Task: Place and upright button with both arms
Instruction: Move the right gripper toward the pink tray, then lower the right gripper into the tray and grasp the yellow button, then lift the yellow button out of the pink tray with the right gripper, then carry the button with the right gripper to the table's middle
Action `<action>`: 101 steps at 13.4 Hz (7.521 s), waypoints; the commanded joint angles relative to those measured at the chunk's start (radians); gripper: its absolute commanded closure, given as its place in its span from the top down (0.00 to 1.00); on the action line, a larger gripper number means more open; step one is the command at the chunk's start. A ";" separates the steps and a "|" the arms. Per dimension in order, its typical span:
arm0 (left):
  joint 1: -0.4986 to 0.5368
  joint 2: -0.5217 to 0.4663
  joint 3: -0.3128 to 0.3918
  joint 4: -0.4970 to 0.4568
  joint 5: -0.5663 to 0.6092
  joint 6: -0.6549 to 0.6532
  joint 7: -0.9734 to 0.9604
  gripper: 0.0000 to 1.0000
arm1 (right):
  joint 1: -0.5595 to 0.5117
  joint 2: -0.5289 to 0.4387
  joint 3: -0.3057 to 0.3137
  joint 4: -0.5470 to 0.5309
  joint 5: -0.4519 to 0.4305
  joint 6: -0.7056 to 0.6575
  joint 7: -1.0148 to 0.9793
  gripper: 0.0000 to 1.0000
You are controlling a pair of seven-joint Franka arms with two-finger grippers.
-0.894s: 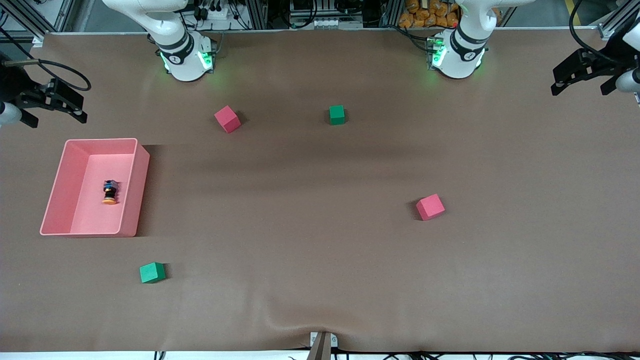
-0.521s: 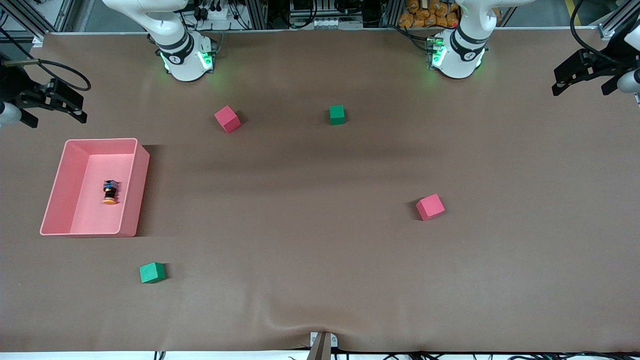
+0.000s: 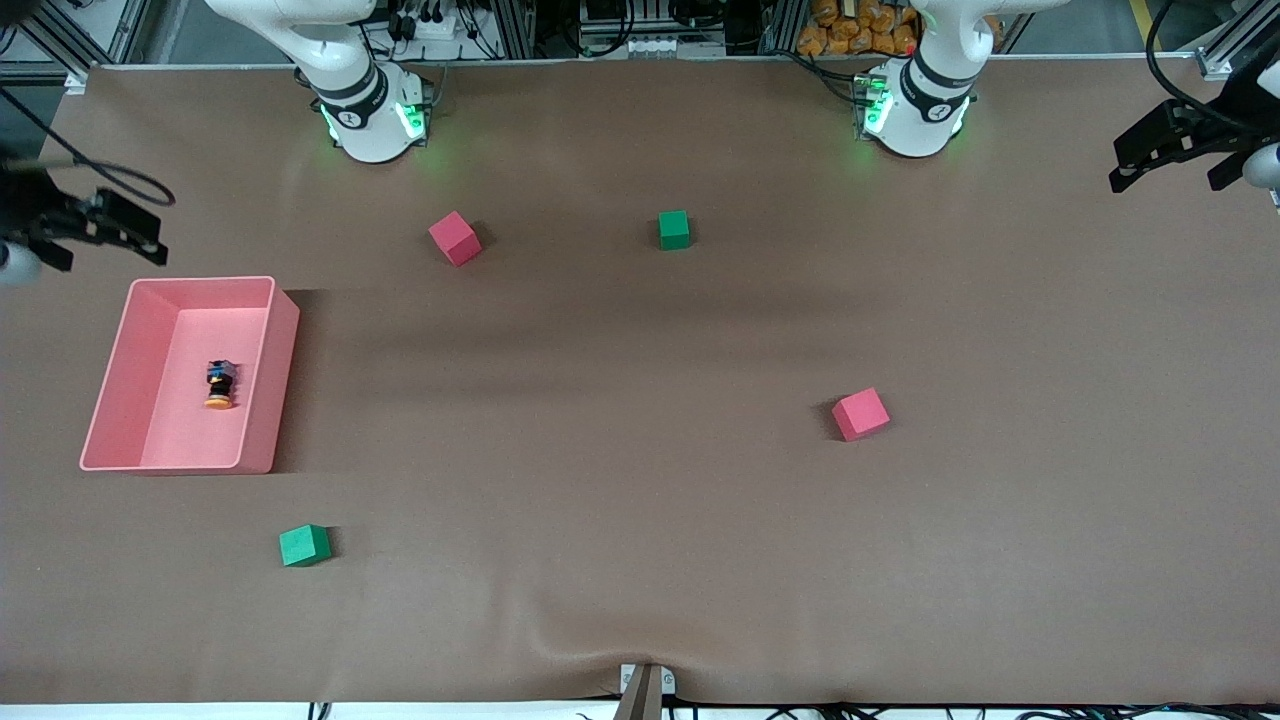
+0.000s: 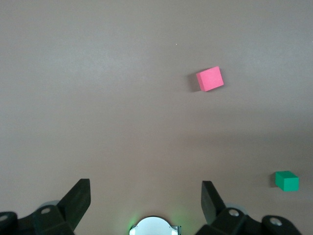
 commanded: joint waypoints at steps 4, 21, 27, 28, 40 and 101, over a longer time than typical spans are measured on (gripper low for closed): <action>0.010 0.001 -0.011 0.014 -0.004 -0.013 0.011 1.00 | -0.119 0.167 0.009 0.002 -0.038 0.047 -0.015 1.00; 0.005 0.003 -0.038 0.005 -0.004 -0.015 0.023 1.00 | -0.366 0.356 0.011 -0.404 0.012 0.695 -0.333 1.00; 0.007 0.004 -0.038 0.001 -0.004 -0.016 0.021 1.00 | -0.371 0.401 0.011 -0.489 0.013 0.849 -0.339 1.00; 0.007 0.004 -0.038 0.001 -0.004 -0.016 0.021 1.00 | -0.374 0.415 0.011 -0.490 0.014 0.864 -0.354 1.00; 0.010 0.019 -0.031 0.005 -0.004 -0.016 0.015 1.00 | -0.385 0.471 0.015 -0.501 0.020 0.920 -0.363 0.07; -0.036 0.145 -0.094 0.014 -0.010 0.079 -0.009 1.00 | 0.588 0.733 -0.066 0.380 0.152 0.426 0.596 1.00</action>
